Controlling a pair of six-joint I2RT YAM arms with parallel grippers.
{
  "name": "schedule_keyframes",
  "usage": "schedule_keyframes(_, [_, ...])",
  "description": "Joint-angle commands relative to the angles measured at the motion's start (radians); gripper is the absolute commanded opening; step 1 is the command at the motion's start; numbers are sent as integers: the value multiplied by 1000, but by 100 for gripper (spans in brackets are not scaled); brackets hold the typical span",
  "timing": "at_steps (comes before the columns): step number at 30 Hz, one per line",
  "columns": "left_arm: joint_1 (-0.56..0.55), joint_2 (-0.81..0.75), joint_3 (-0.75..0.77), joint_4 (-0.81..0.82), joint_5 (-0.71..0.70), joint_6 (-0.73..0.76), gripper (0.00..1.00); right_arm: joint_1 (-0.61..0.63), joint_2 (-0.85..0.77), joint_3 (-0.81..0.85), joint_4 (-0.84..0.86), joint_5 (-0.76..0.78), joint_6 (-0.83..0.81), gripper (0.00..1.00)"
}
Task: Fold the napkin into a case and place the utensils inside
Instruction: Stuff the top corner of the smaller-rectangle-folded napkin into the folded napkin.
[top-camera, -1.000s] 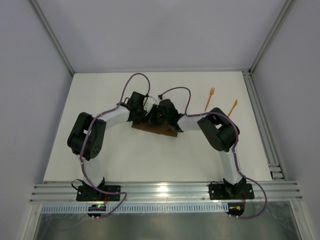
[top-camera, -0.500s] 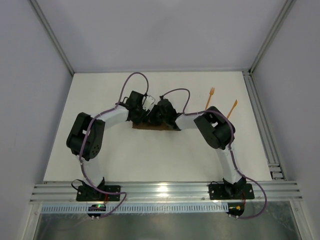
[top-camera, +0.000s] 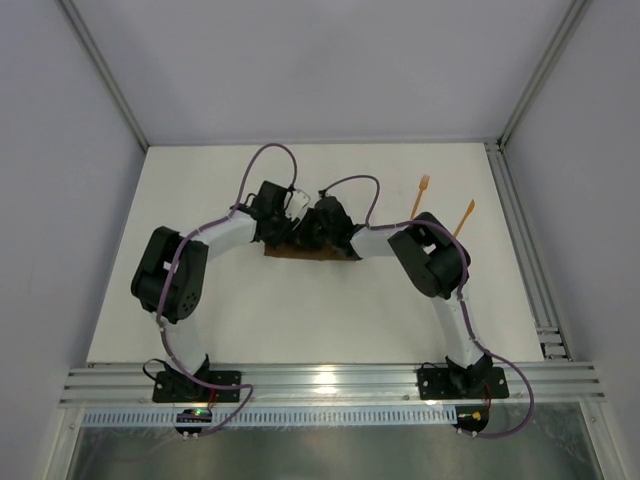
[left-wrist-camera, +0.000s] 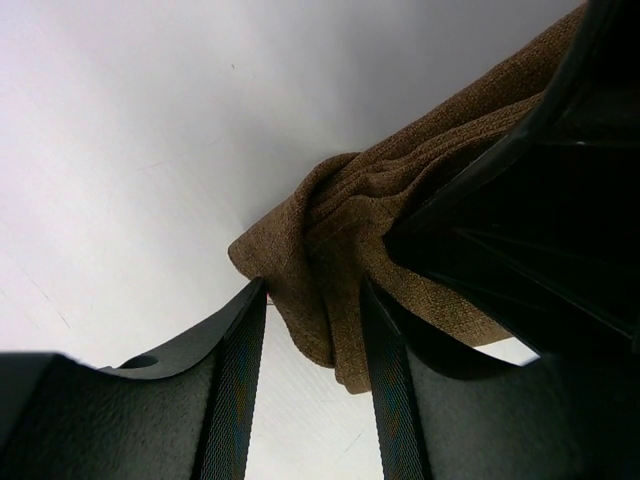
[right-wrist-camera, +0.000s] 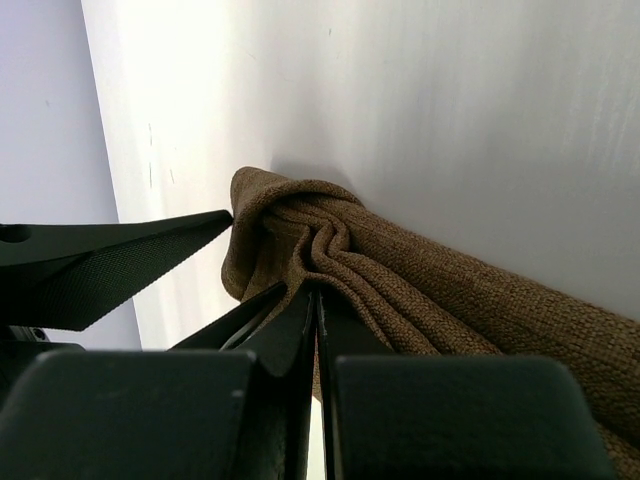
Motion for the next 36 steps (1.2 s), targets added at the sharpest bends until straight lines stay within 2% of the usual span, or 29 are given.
schedule_keyframes(1, [-4,-75,46,9,18,-19,45,-6,-21,34,14,-10,-9,3])
schedule_keyframes(12, [-1,-63,63,9,-9,-30,41,-10,15,31,18,-22,17,3])
schedule_keyframes(16, [-1,38,144,-57,-17,1,32,-10,16,31,18,-22,19,3])
schedule_keyframes(17, [-1,57,158,-83,-14,2,26,-11,16,30,18,-22,20,3])
schedule_keyframes(19, [-1,82,163,-88,-20,2,19,-11,15,28,21,-22,24,3])
schedule_keyframes(22, [-1,80,156,-80,-12,5,13,-10,18,30,24,-22,27,3])
schedule_keyframes(24, [-1,80,155,-86,2,4,13,-10,24,36,29,-25,31,3])
schedule_keyframes(28, [-1,70,135,-103,5,2,31,-10,19,30,44,-26,42,3])
schedule_keyframes(30, [-1,46,114,-79,-1,-1,35,-11,18,23,47,-22,42,3])
schedule_keyframes(34, [-1,25,106,-71,-40,10,35,-11,22,23,50,-27,42,3])
schedule_keyframes(35, [-1,37,103,-68,-52,15,33,-11,22,20,50,-25,45,3])
schedule_keyframes(36, [-1,45,103,-66,-54,25,26,-11,22,20,50,-25,45,3])
